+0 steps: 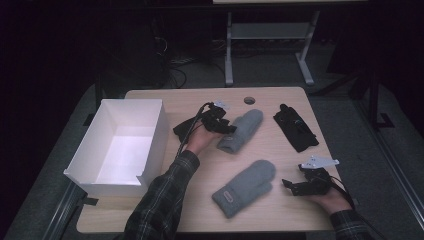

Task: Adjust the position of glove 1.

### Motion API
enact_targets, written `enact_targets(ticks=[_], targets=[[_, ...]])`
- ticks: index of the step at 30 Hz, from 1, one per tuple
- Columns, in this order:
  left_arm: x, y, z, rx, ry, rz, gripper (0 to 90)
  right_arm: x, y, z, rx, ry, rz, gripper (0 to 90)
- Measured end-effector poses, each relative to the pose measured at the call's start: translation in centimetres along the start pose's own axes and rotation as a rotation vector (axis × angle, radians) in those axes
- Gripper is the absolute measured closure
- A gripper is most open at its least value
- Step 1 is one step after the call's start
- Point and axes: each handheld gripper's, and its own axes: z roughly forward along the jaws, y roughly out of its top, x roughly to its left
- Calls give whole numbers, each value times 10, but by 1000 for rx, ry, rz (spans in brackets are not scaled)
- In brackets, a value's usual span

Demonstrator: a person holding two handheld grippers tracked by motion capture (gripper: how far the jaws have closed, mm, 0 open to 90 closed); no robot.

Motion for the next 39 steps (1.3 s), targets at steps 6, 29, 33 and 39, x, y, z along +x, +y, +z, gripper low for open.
enact_targets(ticks=[6, 29, 33, 39], targets=[[0, -5, 23, 42, -59, -14, 645, 0, 0, 0, -2, 1, -5, 124], [-30, -49, -58, 63, -158, 40, 854, 0, 1, 1, 1, -1, -1, 125], [-41, -63, -70, 83, -177, 46, 854, 0, 1, 1, 1, -1, -2, 125], [-51, -83, -86, 121, -224, 44, 851, 0, 1, 1, 1, -1, -2, 125]])
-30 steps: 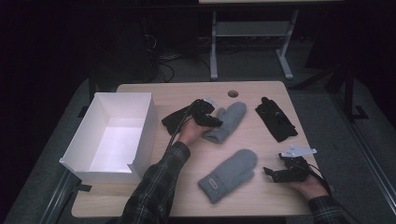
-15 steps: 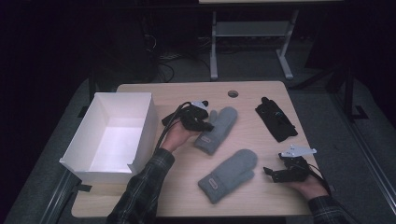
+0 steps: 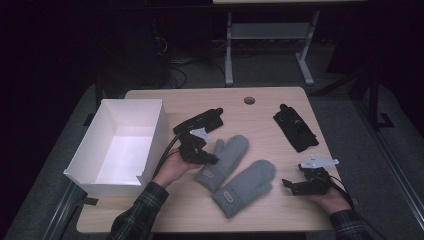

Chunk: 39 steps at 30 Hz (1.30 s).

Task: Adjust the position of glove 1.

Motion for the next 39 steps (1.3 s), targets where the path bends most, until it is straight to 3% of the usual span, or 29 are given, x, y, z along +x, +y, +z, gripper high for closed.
enact_targets(ticks=[2, 4, 7, 10, 12, 14, 17, 23, 26, 31, 34, 35, 37, 39], targets=[[-1, -7, 0, -1, 10, -2, 827, 0, 0, 0, -1, -2, -2, 125], [1, -11, -1, -11, 29, -25, 728, 0, 0, 0, -2, -1, -4, 125], [4, -11, -1, -51, 60, -49, 566, 0, 0, 0, -2, -1, -4, 125], [7, -7, -6, -113, 98, -66, 510, 0, 0, 0, -2, 0, -3, 125], [9, -5, -7, -127, 128, -86, 507, 0, 0, 0, -2, 0, -3, 125], [13, -4, -5, -110, 169, -100, 512, 0, 0, 0, -3, 0, -5, 125], [17, -6, 4, -103, 162, -144, 530, 0, 0, 0, -2, 0, -4, 125], [13, -6, 20, -48, 191, -110, 521, 0, 0, 0, -1, 0, -1, 125], [12, -8, 26, -24, 177, -102, 528, 0, 0, 0, -1, 0, -1, 124], [10, -6, 29, -18, 142, -110, 731, 1, 1, 0, 5, 7, -3, 122], [9, -4, 26, -4, 141, -103, 813, 1, 9, -2, 54, 50, 7, 220], [7, -3, 26, -11, 144, -117, 819, 3, 11, -4, 45, 72, 19, 275], [8, -2, 24, -10, 136, -115, 825, 10, 14, -9, 30, 76, -14, 410], [8, 0, 22, -17, 129, -124, 827, 17, 16, -15, 16, 114, -42, 578]])
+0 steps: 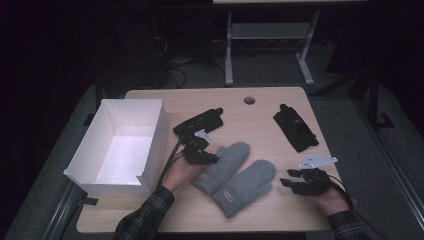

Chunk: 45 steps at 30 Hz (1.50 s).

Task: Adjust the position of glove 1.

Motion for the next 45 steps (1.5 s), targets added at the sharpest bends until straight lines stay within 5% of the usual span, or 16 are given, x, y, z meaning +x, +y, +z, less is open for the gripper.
enact_targets(ticks=[3, 6, 13, 22, 38, 45], targets=[[-1, 3, -5, -19, -14, -6, 829, 12, 4, -3, 25, 74, -22, 794], [-3, 6, -11, -38, -26, -3, 829, 22, 8, -2, 31, 156, -61, 893], [-7, 10, -16, -63, -48, -6, 833, 60, 17, 11, 67, 296, -180, 900], [-7, 13, -24, -97, -73, -18, 836, 74, 23, 34, 115, 318, -221, 900], [-26, 28, -42, -122, -102, 8, 840, 73, 41, 53, 93, 280, -214, 900], [-31, 32, -46, -119, -93, -18, 842, 71, 42, 54, 83, 260, -212, 900]])
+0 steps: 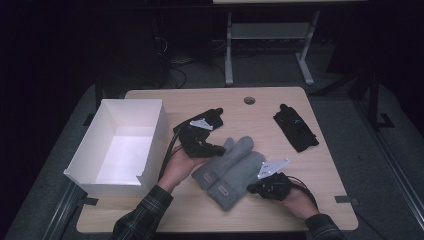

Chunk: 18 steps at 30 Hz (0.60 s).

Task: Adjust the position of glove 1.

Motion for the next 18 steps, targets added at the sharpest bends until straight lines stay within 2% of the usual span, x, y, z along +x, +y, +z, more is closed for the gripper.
enact_targets(ticks=[4, 9, 15, 16, 18], targets=[[-5, 1, 0, -1, 0, -6, 842, -1, 5, 3, -10, -4, 4, 900], [-13, 2, 4, 14, 5, 20, 841, -2, 14, 11, -15, -13, -12, 900], [-27, 3, 18, 38, -17, 47, 840, -5, 18, 17, -20, -22, -13, 900], [-29, 3, 21, 42, -20, 49, 838, -6, 17, 17, -15, -31, -28, 900], [-33, 2, 26, 49, -28, 53, 838, -6, 17, 17, -22, -29, -13, 900]])
